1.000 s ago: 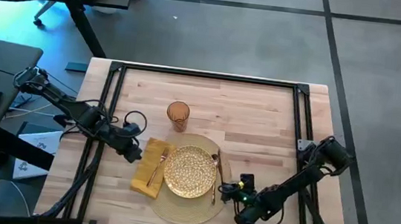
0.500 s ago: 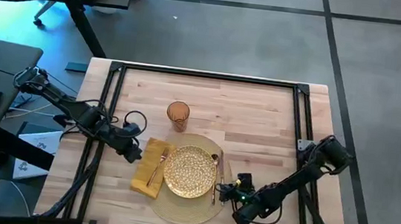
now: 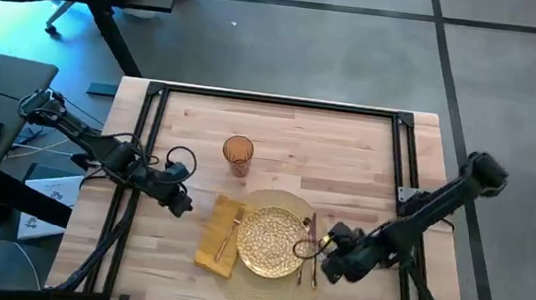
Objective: Set table place
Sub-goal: Adjust the yellow tablemat
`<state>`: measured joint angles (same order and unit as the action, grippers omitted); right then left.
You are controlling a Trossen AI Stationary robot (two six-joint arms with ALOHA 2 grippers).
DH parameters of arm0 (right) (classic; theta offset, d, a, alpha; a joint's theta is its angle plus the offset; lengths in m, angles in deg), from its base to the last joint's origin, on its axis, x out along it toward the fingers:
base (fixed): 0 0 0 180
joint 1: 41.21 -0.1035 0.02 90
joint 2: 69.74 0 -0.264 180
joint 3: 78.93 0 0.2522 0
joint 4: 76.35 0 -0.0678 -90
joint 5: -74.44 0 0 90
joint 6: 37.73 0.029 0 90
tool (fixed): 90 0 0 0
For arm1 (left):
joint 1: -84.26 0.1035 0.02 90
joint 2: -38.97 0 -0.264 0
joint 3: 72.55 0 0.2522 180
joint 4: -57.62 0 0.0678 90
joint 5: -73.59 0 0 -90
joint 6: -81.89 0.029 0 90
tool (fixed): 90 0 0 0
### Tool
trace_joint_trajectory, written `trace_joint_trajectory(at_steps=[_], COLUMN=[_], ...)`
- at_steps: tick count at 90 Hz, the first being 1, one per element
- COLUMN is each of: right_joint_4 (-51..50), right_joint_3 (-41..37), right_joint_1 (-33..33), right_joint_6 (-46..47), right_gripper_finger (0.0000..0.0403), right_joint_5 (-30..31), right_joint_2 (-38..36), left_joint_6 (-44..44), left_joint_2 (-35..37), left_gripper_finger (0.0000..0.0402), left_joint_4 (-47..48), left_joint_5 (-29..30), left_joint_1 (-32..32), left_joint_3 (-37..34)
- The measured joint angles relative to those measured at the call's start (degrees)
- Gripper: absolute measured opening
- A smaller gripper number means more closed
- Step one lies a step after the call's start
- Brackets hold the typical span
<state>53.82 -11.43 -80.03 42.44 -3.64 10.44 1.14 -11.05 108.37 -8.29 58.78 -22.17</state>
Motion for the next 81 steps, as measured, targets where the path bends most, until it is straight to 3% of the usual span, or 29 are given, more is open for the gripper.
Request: trace_joint_trajectory(at_steps=[21, 36, 44, 62, 81], right_joint_4=[-0.8, 5.9, 10.5, 11.8, 14.4], right_joint_3=[-2.2, -5.0, -6.0, -5.9, -5.5], right_joint_1=[2.1, 1.7, 1.5, 2.5, 3.2], right_joint_6=[-14.1, -31.4, -35.3, -29.3, -17.4], right_gripper_finger=[0.0138, 0.0118, 0.0091, 0.0011, 0.0003], right_joint_5=[0.2, 1.6, 2.3, 2.8, 4.1], right_joint_2=[-2.6, 2.1, 6.7, 16.5, 19.0], left_joint_6=[0.6, 0.7, 0.4, -2.1, -2.1], left_joint_2=[0.0, 0.0, 0.0, 0.0, 0.0], left_gripper_finger=[0.0000, 0.0000, 0.0000, 0.0000, 0.0000], left_joint_4=[-0.8, -0.7, -0.7, -0.7, -0.7], left_joint_5=[6.2, 8.0, 9.6, 11.0, 9.1], left_joint_1=[0.0, 0.0, 0.0, 0.0, 0.0], left_joint_3=[0.0, 0.0, 0.0, 0.0, 0.0])
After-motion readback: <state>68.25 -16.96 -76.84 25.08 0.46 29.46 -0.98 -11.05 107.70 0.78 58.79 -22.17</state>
